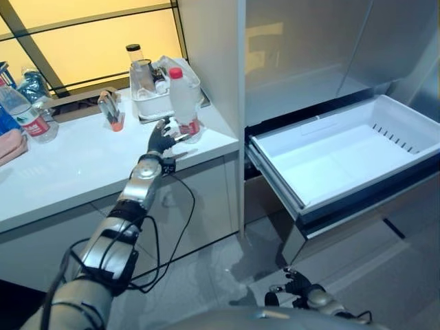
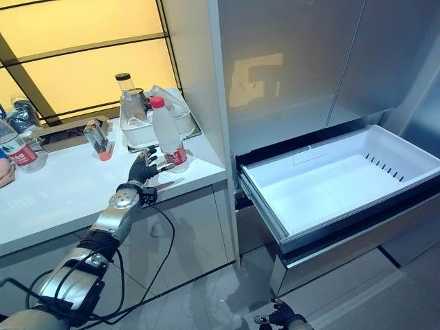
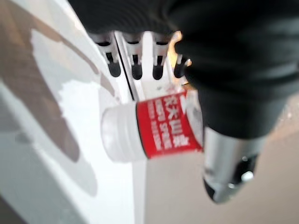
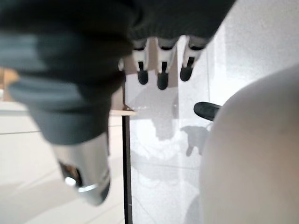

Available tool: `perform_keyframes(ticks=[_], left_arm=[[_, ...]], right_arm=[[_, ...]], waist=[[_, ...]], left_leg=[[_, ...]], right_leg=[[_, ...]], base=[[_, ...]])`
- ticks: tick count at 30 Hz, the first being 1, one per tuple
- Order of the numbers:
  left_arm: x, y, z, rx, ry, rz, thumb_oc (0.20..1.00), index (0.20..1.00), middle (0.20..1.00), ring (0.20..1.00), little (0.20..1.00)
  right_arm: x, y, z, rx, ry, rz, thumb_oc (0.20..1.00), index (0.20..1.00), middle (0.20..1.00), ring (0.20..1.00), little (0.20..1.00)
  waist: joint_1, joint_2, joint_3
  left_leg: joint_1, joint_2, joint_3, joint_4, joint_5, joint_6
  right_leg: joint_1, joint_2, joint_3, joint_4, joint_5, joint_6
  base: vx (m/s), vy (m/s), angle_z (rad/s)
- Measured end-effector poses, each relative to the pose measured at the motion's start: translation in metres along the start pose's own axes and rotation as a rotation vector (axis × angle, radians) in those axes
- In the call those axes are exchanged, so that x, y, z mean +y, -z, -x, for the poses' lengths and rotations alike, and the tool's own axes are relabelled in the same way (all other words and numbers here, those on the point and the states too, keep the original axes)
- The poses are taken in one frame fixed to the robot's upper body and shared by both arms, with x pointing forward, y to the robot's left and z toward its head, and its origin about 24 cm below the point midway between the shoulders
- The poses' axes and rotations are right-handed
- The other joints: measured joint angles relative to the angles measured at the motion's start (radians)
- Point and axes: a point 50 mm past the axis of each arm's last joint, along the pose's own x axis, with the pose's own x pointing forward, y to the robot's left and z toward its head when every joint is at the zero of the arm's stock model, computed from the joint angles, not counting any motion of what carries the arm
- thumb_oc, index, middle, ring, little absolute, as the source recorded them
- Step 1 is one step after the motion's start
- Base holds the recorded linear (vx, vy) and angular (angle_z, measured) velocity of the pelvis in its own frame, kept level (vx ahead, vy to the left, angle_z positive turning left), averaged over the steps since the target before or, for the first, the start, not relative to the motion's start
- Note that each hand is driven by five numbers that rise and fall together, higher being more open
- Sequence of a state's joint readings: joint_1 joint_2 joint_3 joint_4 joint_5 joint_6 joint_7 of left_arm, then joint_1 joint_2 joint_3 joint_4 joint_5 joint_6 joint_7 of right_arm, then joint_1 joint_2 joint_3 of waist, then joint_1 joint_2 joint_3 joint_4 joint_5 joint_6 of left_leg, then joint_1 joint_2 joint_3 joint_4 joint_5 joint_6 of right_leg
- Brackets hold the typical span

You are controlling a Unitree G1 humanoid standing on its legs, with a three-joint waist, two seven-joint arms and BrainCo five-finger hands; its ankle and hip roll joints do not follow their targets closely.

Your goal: Take the drinks into the refrigerator

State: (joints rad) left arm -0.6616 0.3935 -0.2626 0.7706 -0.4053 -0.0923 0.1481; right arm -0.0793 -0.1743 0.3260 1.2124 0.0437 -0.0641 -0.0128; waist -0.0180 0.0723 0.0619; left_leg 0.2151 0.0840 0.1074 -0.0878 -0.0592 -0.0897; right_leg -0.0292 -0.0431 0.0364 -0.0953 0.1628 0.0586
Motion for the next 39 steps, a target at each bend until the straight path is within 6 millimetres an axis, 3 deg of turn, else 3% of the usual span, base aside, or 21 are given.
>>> perform_keyframes(ticks=[6,11,17,18,19,22,26,35,39], left_arm=[[-0.008,-0.009,-0.005,-0.018,0.004,-0.005,1.000,1.000,1.000,1.000,1.000],[-0.029,-0.023,-0.014,-0.036,0.039,0.007,1.000,1.000,1.000,1.000,1.000],[-0.051,-0.035,-0.020,-0.032,0.039,0.119,1.000,1.000,1.000,1.000,1.000],[-0.051,-0.035,-0.020,-0.035,0.035,0.123,0.812,0.812,0.812,0.812,0.812],[-0.045,-0.038,-0.021,-0.042,0.035,0.118,0.200,0.200,0.200,0.200,0.200],[-0.044,-0.042,-0.021,-0.063,0.040,0.136,0.200,0.200,0.200,0.200,0.200],[-0.039,-0.046,-0.021,-0.095,0.008,0.168,0.200,0.200,0.200,0.200,0.200],[-0.042,-0.052,-0.009,-0.182,0.040,0.208,0.200,0.200,0.200,0.200,0.200],[-0.047,-0.044,0.015,-0.240,0.126,0.239,0.200,0.200,0.200,0.200,0.200]], right_arm=[[-0.004,-0.009,-0.001,-0.036,0.022,-0.027,1.000,1.000,1.000,1.000,1.000],[-0.011,-0.013,-0.001,-0.050,0.045,-0.038,1.000,1.000,1.000,1.000,1.000],[-0.019,-0.022,-0.001,-0.090,0.082,-0.066,1.000,1.000,1.000,1.000,1.000],[-0.020,-0.022,-0.001,-0.091,0.085,-0.069,1.000,1.000,1.000,1.000,1.000],[-0.028,-0.017,0.001,-0.103,0.100,-0.107,1.000,1.000,1.000,1.000,1.000],[-0.046,-0.002,0.005,-0.058,0.160,-0.110,1.000,1.000,1.000,1.000,1.000],[-0.045,0.030,0.013,0.020,0.178,-0.128,1.000,1.000,1.000,1.000,1.000],[-0.043,0.025,0.010,0.019,0.181,-0.138,1.000,1.000,1.000,1.000,1.000],[-0.048,0.025,0.011,0.013,0.216,-0.255,1.000,1.000,1.000,1.000,1.000]], waist=[[-0.042,0.012,0.025],[-0.056,0.029,0.039],[-0.107,0.054,0.057],[-0.105,0.056,0.059],[-0.108,0.058,0.063],[-0.104,0.058,0.069],[-0.105,0.045,0.088],[-0.099,0.041,0.105],[-0.094,0.039,0.112]], left_leg=[[-0.007,-0.002,0.016,0.000,-0.004,0.004],[-0.017,-0.003,0.030,0.000,-0.003,0.000],[-0.017,-0.008,0.045,0.000,-0.006,0.001],[-0.018,-0.008,0.050,0.000,-0.007,0.002],[-0.018,-0.011,0.055,0.000,-0.007,0.001],[-0.018,-0.017,0.061,0.000,-0.009,0.004],[-0.020,-0.015,0.074,-0.001,-0.013,0.010],[-0.028,-0.016,0.072,0.000,-0.010,0.006],[-0.025,-0.015,0.069,0.000,-0.010,0.006]], right_leg=[[-0.015,0.000,0.015,0.003,0.004,0.001],[-0.033,0.005,0.028,0.004,0.007,0.002],[-0.039,0.005,0.042,0.004,0.007,0.006],[-0.041,0.005,0.044,0.004,0.007,0.005],[-0.046,0.006,0.053,0.004,0.011,0.008],[-0.049,0.001,0.062,0.004,0.009,0.006],[-0.055,-0.002,0.063,0.004,0.011,0.007],[-0.060,-0.002,0.059,0.004,0.019,0.010],[-0.058,-0.002,0.058,0.004,0.017,0.011]], base=[[-0.02,0.006,-0.08],[0.00,0.014,-0.08],[0.00,0.018,-0.05],[-0.01,0.020,-0.11],[-0.03,0.016,-0.13],[-0.01,0.004,-0.09],[-0.01,-0.005,-0.04],[-0.02,-0.005,0.00],[-0.04,-0.004,-0.01]])
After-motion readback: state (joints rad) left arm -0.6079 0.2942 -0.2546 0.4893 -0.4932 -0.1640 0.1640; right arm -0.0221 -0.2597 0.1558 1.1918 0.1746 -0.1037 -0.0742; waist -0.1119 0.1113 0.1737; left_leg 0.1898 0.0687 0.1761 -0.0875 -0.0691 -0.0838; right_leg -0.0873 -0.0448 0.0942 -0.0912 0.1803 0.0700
